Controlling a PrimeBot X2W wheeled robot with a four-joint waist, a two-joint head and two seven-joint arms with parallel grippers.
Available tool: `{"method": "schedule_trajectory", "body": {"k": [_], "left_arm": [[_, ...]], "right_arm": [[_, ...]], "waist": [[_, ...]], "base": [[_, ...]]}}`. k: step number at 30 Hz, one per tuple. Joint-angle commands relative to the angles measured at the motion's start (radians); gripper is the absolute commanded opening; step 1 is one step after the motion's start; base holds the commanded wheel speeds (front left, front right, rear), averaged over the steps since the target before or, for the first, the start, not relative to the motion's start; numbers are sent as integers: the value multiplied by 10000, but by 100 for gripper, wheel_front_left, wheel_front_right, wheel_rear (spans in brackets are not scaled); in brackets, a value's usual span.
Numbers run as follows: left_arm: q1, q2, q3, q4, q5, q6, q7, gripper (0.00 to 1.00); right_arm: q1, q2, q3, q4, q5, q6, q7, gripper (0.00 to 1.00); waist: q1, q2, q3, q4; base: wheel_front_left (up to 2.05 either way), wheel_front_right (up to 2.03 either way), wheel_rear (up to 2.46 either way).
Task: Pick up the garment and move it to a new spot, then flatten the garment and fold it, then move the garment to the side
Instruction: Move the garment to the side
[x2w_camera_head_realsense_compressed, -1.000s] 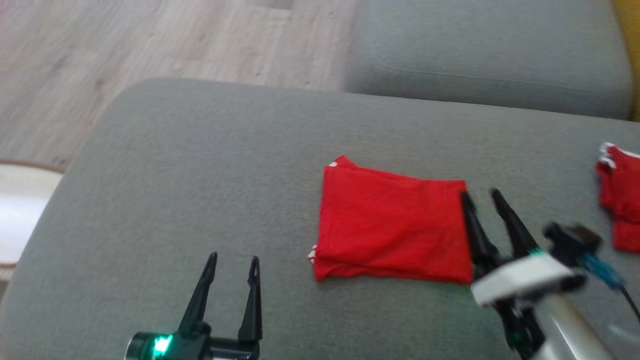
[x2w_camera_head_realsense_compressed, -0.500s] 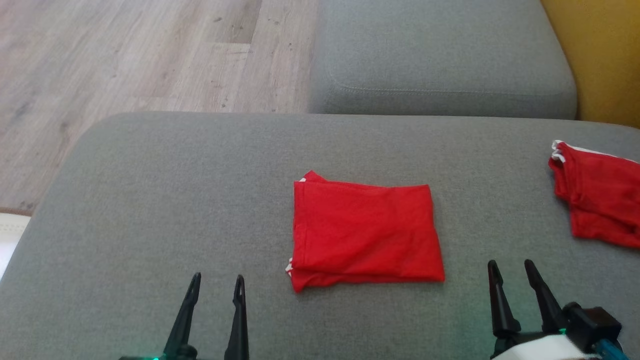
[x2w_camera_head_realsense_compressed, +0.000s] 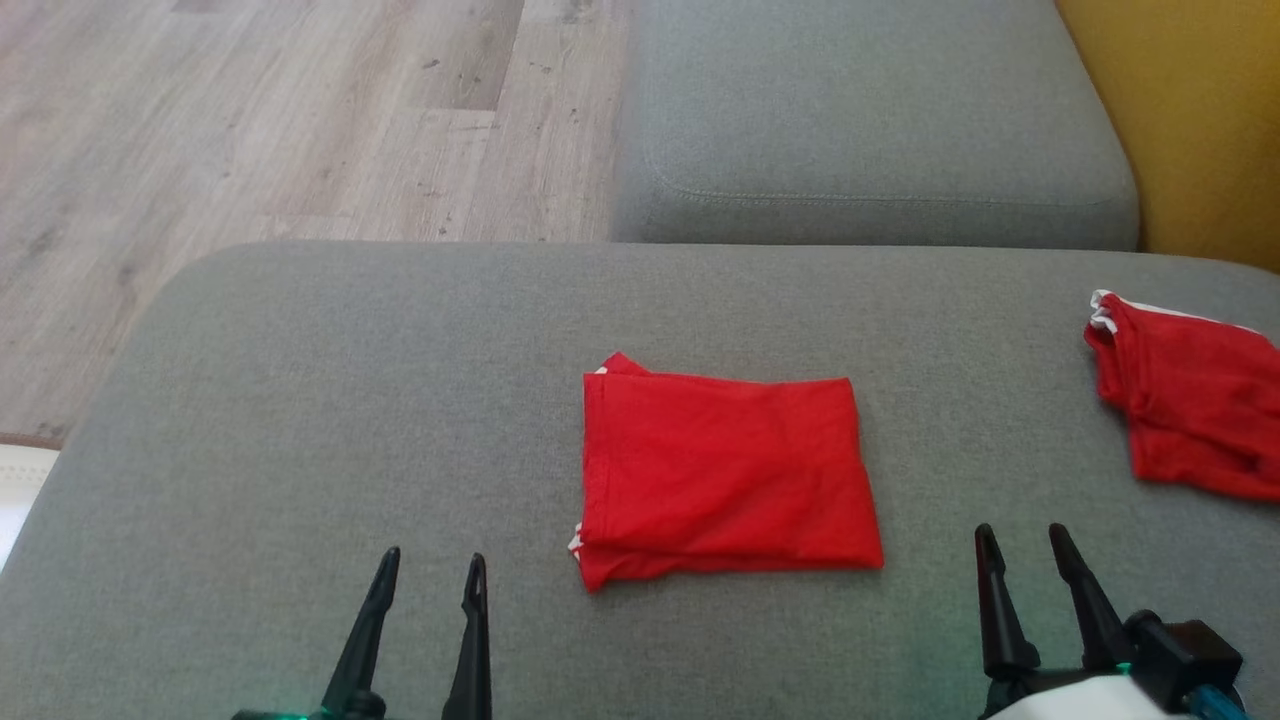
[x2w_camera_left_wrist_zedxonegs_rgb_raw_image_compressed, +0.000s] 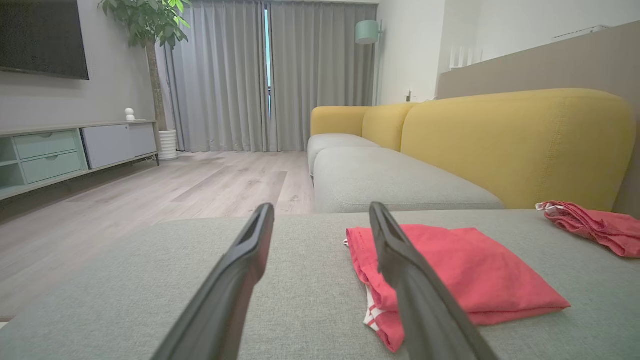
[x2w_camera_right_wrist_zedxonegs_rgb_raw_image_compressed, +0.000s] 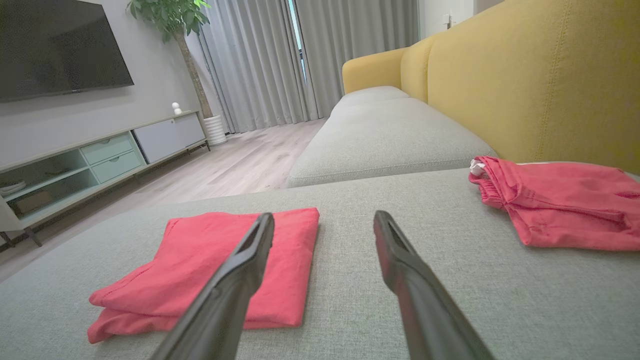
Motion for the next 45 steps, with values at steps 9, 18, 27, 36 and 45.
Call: {"method": "schedule_trajectory", "body": {"k": [9,18,27,36,45], "left_arm": [[-189,-114,345,-200,20,-34,-95,100],[-234,-118,275,-161,-5,-54,-95,100],[-493,-119,64,-89,-238,39,-95,100],[-1213,-119,-335,-12,-369,66,-95,100],[-1802,-119,-731,143,-514,143,-95,100]], "right_arm": [[-164,-56,237,-363,-94,-7,-108,100],[-132,-54,322,-335,34,-7,-108,100],[-1015,-268,1008,869,437,-7,-104,100],[-3764,-828,1755,2611,2944,-7,2213,100],[-5172,-1205,1774,3882,5031,-7,4590,100]], "waist": [[0,0,-84,-26],[0,0,90,165],[0,0,940,388],[0,0,2130,535],[0,0,2591,708]], "base": [[0,0,0],[0,0,0],[0,0,0],[0,0,0],[0,0,0]]}}
